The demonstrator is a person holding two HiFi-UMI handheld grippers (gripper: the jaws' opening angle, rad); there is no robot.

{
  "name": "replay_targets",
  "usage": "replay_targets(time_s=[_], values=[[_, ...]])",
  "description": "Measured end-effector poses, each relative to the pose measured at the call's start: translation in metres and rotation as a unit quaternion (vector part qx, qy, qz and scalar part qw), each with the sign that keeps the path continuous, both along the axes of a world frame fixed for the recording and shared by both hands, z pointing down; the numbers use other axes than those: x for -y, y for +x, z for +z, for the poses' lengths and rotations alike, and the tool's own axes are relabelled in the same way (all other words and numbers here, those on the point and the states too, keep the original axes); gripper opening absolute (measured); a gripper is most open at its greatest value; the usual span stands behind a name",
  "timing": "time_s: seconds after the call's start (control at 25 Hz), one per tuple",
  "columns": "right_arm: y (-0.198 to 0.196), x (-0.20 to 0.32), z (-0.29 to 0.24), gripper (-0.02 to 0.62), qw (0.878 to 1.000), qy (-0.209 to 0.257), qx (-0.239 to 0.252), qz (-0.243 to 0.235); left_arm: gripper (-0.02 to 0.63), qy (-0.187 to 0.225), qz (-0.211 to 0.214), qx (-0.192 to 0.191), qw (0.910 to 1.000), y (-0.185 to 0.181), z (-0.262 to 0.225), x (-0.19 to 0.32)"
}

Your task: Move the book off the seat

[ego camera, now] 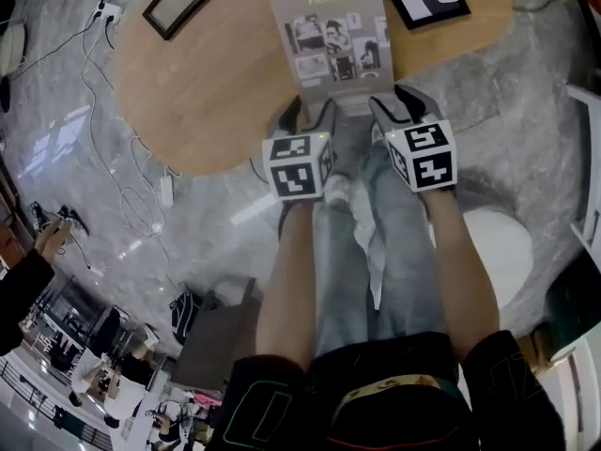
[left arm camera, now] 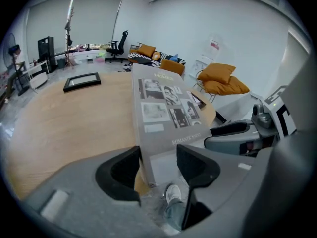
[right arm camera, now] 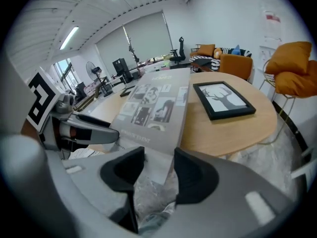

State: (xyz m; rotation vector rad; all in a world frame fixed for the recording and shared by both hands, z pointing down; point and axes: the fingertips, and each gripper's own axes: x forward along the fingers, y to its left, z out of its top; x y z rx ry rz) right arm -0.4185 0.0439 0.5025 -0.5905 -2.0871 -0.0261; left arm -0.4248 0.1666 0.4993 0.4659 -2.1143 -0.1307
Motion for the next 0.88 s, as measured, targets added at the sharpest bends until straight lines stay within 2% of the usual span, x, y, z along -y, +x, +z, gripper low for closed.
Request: replay_targets(time_s=[0.24, 0.36, 0.56, 0.72, 0.88], values=[[-0.033, -0.03, 0.008, 0.193, 0.997, -0.037, -0.026, -0.057, 0.247, -0.013, -0.066, -0.027, 0.9974, -0.02, 0.009, -0.029], [-0.062, -0.034, 0.003, 0.195, 0.996, -0.043, -0.031, -0.074, 0.247, -0.012, -0.086, -0.017, 0.9961, -0.044, 0.002, -0.033], [-0.071, -0.044, 0.009, 0.198, 0.992, -0.037, -0.051, -0.109, 0.247, -0.003, -0.124, -0.009, 0.9922, -0.044, 0.006, -0.042], [-0.088, -0.04, 0.006, 0.201, 0.993, -0.007, -0.03, -0.112, 0.259, 0.001, -0.133, 0.003, 0.9911, -0.051, 0.003, -0.044], [-0.081, -0.043, -0.02, 0.197, 0.993, -0.019, -0.021, -0.113, 0.253, 0.026, -0.147, 0.026, 0.9884, -0.052, -0.026, -0.053]])
